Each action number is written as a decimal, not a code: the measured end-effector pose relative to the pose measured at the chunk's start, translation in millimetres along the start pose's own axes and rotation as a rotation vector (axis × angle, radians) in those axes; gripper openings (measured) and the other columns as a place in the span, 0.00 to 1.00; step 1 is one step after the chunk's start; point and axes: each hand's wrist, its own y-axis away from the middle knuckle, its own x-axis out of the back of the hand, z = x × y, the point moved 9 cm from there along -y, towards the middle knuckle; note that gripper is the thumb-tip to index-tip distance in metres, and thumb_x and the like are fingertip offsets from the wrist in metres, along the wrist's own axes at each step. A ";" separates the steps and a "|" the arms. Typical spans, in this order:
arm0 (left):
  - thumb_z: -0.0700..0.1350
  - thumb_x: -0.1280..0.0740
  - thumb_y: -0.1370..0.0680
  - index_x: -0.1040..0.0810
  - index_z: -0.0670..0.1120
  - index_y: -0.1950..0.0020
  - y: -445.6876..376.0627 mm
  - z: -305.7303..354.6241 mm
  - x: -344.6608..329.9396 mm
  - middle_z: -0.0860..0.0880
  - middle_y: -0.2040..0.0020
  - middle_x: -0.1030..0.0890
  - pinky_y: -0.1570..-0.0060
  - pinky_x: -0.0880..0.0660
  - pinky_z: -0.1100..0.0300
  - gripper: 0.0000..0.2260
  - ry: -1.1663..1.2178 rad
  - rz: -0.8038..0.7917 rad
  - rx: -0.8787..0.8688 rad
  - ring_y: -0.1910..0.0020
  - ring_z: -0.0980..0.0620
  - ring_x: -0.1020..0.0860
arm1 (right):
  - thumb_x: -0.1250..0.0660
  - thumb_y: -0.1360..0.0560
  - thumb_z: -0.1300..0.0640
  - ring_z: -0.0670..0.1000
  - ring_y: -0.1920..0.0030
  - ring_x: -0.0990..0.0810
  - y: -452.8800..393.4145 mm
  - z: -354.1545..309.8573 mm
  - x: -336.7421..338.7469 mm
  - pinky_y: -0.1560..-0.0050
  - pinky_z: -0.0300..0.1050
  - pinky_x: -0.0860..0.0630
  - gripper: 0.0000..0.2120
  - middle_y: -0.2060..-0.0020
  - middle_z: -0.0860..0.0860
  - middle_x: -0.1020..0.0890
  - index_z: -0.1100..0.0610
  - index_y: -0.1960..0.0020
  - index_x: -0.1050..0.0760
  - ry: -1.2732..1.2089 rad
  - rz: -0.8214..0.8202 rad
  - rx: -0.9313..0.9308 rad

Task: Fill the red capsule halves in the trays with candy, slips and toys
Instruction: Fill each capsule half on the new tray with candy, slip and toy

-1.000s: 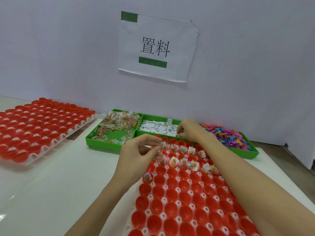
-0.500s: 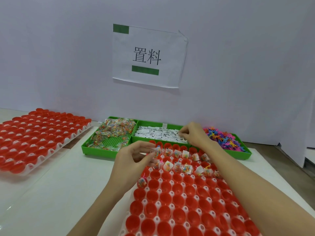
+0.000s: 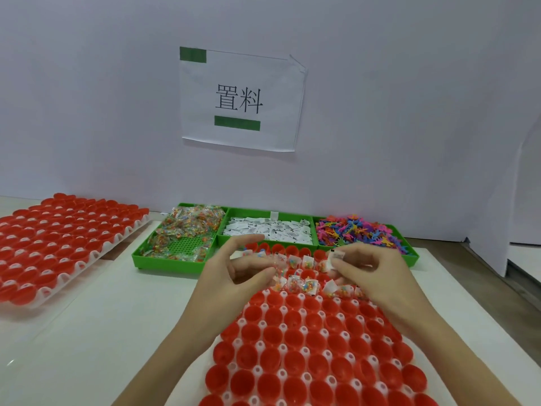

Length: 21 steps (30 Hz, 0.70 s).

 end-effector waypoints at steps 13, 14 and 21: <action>0.41 0.22 0.27 0.11 0.54 0.48 19.3 9.9 -46.3 0.50 0.51 0.15 0.53 0.18 0.59 0.11 -0.268 -0.134 -0.181 0.54 0.47 0.14 | 0.25 0.24 0.59 0.45 0.62 0.14 55.2 -14.5 -27.6 0.58 0.36 0.19 0.07 0.63 0.43 0.14 0.47 0.52 0.14 0.121 -0.032 0.142; 0.40 0.22 0.27 0.12 0.54 0.49 19.8 9.1 -46.8 0.49 0.52 0.14 0.52 0.17 0.56 0.11 -0.261 -0.129 -0.182 0.53 0.47 0.14 | 0.26 0.24 0.59 0.45 0.62 0.15 56.6 -16.7 -29.0 0.59 0.35 0.19 0.07 0.63 0.42 0.14 0.47 0.51 0.14 0.143 -0.042 0.160; 0.42 0.21 0.29 0.14 0.55 0.48 19.8 9.5 -40.7 0.50 0.56 0.14 0.52 0.17 0.56 0.13 -0.317 -0.043 -0.177 0.55 0.49 0.14 | 0.29 0.21 0.57 0.43 0.58 0.15 59.8 -17.3 -32.1 0.56 0.33 0.21 0.09 0.57 0.41 0.16 0.44 0.49 0.15 0.176 -0.095 0.185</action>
